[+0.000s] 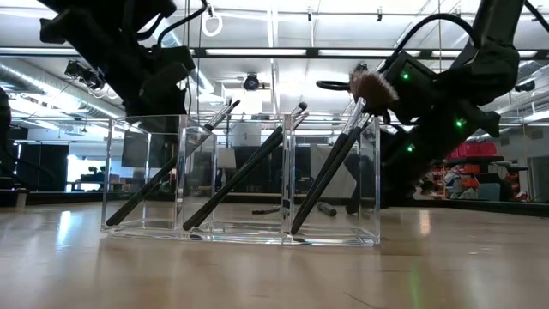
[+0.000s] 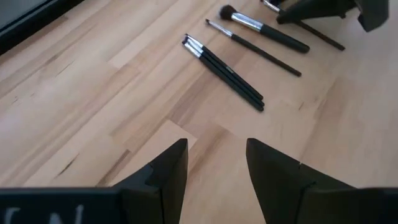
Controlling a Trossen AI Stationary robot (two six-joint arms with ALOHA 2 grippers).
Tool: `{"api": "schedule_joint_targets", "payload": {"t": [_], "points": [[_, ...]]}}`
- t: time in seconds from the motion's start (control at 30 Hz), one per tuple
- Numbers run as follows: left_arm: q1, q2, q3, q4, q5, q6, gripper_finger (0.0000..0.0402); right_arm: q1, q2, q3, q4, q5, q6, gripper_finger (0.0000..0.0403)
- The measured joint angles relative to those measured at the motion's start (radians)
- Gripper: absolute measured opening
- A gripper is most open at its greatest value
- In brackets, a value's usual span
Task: Put items in baskets/containers
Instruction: Put the black eyeshadow brush into the transparent organizer
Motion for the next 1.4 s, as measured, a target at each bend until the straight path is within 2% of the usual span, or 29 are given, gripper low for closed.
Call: {"api": "schedule_joint_targets", "payload": {"t": [0.27, 0.47, 0.63, 0.8, 0.9, 1.0, 1.17, 1.4], "points": [[-0.034, 0.0, 0.0, 0.001, -0.003, 0.001, 0.0172, 0.037, -0.057, -0.011, -0.119, -0.092, -0.15, 0.0158], [-0.059, 0.0, 0.0, 0.004, -0.034, 0.001, 0.0172, 0.096, -0.109, -0.043, -0.139, -0.095, -0.147, 0.0149], [-0.067, 0.0, 0.0, 0.004, -0.046, -0.002, 0.0172, 0.154, -0.15, -0.074, -0.145, -0.095, -0.083, 0.0176], [-0.067, 0.0, 0.0, 0.004, -0.053, -0.004, 0.0172, 0.211, -0.151, -0.121, -0.126, -0.053, 0.026, 0.0223], [-0.067, 0.0, 0.0, 0.005, -0.06, -0.004, 0.0172, 0.252, -0.151, -0.145, -0.106, -0.01, 0.049, 0.0231], [-0.067, 0.0, 0.0, 0.005, -0.067, -0.004, 0.0172, 0.272, -0.151, -0.175, -0.053, 0.0, 0.015, 0.0217], [-0.067, 0.0, 0.0, 0.005, -0.067, -0.004, 0.0172, 0.26, -0.152, -0.235, 0.068, -0.015, -0.055, 0.017], [-0.067, 0.0, 0.0, 0.004, -0.074, -0.005, 0.0172, 0.235, -0.15, -0.271, 0.196, -0.076, -0.319, 0.013]]}}
